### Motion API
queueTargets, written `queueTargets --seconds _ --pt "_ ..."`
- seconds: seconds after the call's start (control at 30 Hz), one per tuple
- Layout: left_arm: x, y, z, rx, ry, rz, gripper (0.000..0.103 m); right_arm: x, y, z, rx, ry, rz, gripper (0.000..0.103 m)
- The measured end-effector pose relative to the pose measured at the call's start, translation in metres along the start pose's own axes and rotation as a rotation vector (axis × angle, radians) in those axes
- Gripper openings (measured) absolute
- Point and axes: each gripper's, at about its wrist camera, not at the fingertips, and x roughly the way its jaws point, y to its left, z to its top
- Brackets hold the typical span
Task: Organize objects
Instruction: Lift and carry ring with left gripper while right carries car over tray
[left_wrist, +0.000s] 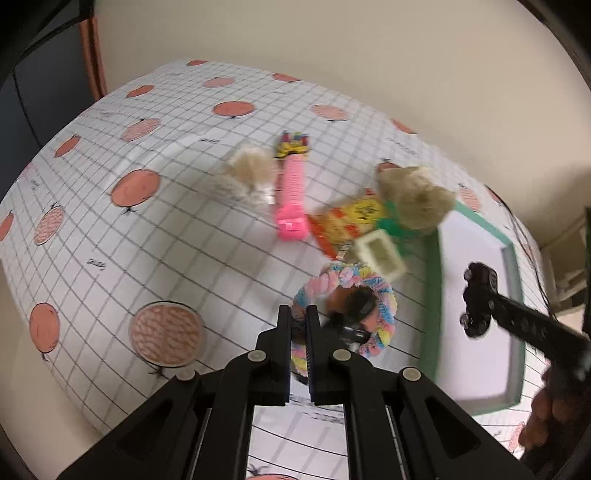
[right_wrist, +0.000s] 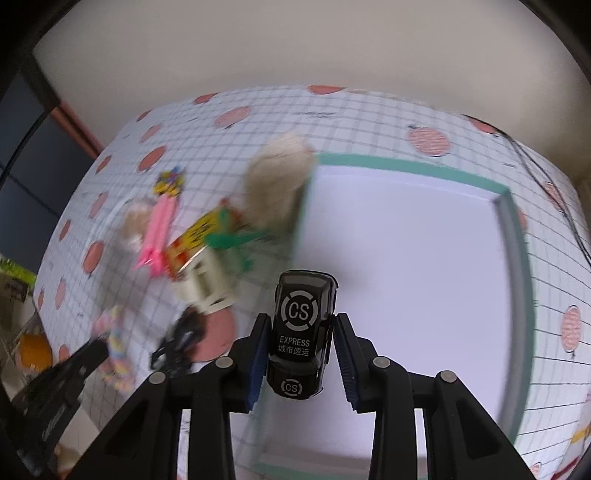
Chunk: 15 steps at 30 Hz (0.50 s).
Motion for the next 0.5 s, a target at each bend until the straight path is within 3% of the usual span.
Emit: queueTargets --seconds 0.5 --pt "0.001 -0.042 -0.006 0.109 0.002 -0.064 0.007 -0.005 -0.101 0.011 0.145 0.001 -0.084 0.037"
